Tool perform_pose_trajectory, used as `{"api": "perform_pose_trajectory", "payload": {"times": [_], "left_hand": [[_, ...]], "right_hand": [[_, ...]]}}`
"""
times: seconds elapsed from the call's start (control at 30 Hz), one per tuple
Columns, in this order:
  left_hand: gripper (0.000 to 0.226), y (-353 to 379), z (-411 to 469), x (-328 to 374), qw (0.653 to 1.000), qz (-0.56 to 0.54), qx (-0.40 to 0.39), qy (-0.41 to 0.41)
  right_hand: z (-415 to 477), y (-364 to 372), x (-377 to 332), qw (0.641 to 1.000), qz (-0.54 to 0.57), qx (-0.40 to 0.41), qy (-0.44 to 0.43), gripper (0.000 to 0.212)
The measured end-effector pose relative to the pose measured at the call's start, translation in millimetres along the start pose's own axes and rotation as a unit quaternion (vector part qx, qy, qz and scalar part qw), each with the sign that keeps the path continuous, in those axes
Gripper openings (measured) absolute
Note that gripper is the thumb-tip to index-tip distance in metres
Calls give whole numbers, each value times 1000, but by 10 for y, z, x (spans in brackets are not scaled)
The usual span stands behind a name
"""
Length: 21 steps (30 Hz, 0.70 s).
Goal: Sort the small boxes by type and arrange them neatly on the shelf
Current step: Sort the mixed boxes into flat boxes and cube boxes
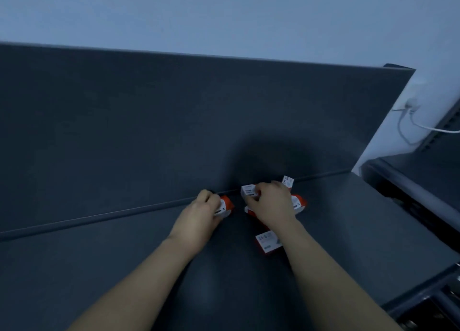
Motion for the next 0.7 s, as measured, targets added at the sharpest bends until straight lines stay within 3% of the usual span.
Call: {"api": "perform_pose_trajectory", "payload": {"times": [0.13, 0.27, 0.53, 0.7], "left_hand": [[25, -74, -205, -96, 995, -87, 16, -47], [27, -158, -483, -246, 987, -117, 30, -101], [27, -547, -1310, -543, 969, -143, 115, -163], [45, -869, -1988, -801, 957, -118, 157, -212]], "right_hand": [[89, 62, -50, 999, -46, -4, 7, 34], [37, 40, -208, 999, -18, -30, -23, 28], [-428, 36, -1001, 973, 186, -80, -115, 30], [-776, 179, -1753, 943, 248, -122, -187, 32]]}}
Point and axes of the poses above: each hand's wrist, its own z-axis towards the middle knuckle, its own y-axis out of the palm, x = y × z, the point moved 3 cm from there along z, towards the middle knuckle, and after that the axes turned 11 degrees about -x, right-handed, at the moved point
